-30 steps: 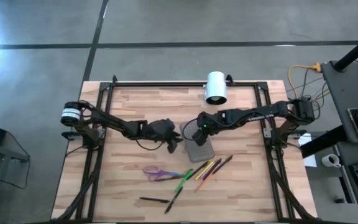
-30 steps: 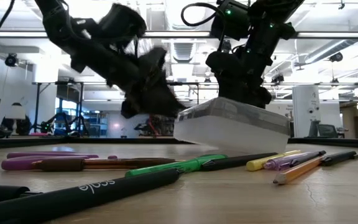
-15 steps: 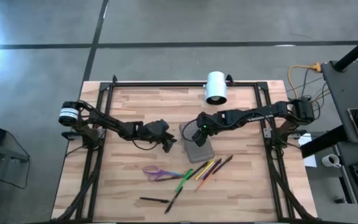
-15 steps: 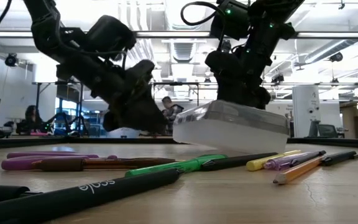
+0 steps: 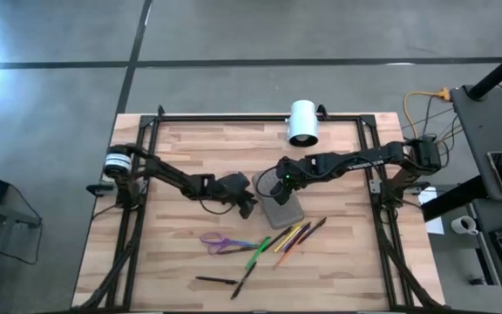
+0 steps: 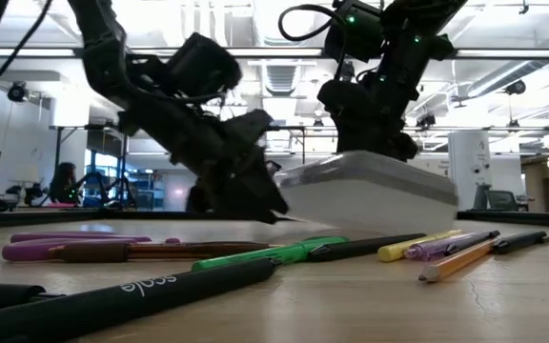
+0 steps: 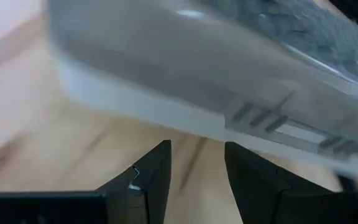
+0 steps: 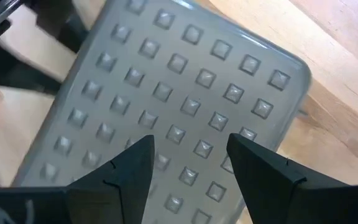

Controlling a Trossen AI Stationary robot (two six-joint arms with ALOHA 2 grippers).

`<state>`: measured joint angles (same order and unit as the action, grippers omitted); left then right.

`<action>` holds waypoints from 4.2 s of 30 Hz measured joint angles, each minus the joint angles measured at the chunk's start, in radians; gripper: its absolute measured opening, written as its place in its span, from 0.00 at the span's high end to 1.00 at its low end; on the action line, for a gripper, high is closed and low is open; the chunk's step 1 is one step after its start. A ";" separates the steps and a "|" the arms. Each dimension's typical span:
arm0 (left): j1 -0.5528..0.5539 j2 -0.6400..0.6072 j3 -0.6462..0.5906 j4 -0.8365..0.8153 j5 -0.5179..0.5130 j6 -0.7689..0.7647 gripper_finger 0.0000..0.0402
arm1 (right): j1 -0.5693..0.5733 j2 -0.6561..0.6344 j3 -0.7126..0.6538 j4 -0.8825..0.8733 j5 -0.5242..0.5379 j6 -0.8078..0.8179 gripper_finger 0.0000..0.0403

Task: Pick & place school supplies into a supply box
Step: Open the black supply box

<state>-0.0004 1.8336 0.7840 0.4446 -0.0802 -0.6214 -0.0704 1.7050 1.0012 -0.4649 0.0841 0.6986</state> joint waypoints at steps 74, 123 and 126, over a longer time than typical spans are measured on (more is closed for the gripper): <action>-0.069 -0.179 -0.352 0.392 -0.081 -0.751 0.66 | -0.038 0.010 -0.008 0.081 -0.030 0.012 0.49; -0.020 0.007 -0.151 0.229 -0.060 -0.682 0.66 | -0.023 -0.037 0.092 -0.134 -0.060 -0.046 0.49; -0.020 0.001 -0.151 0.228 -0.072 -0.678 0.66 | -0.021 -0.058 0.092 -0.159 -0.029 -0.078 0.49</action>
<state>-0.0204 1.8343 0.6334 0.6727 -0.1526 -1.2995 -0.0914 1.6474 1.0931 -0.6242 0.0549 0.6201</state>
